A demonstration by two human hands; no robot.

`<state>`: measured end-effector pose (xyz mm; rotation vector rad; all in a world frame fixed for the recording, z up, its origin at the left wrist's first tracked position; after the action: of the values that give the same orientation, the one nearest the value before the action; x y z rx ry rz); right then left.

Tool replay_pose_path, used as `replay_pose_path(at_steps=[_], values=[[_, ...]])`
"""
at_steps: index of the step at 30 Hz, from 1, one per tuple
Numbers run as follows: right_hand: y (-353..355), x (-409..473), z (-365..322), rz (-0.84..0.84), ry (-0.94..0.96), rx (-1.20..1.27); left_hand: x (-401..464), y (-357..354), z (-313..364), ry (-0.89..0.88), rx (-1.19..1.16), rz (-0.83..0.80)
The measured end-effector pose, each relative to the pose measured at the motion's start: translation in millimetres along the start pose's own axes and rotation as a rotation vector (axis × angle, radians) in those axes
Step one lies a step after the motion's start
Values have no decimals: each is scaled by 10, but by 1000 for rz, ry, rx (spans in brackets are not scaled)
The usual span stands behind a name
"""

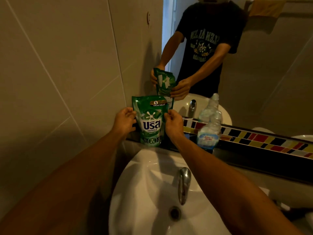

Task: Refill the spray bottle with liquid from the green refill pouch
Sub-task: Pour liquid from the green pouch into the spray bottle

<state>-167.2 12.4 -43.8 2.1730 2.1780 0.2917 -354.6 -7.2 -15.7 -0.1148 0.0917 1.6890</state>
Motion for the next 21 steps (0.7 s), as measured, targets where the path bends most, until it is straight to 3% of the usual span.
replay_pose_path(at_steps=[9, 18, 21], values=[[-736, 537, 42, -32, -11, -20, 414, 485, -156, -11, 34, 142], [-941, 680, 102, -39, -35, 13, 606, 557, -275, 4, 5, 269], [-927, 558, 95, -118, -68, 55, 547, 537, -291, 73, 124, 265]])
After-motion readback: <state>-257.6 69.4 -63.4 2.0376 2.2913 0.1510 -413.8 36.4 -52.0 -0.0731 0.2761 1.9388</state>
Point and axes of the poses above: each hand's wrist, its own x-axis towards the middle knuckle, its own y-axis out of the back of the hand, z = x × y, the point moved 1 cm from there along x, towards the middle knuckle, and after that the axes turned 9 degrees about -z, right-handed, at the moved point
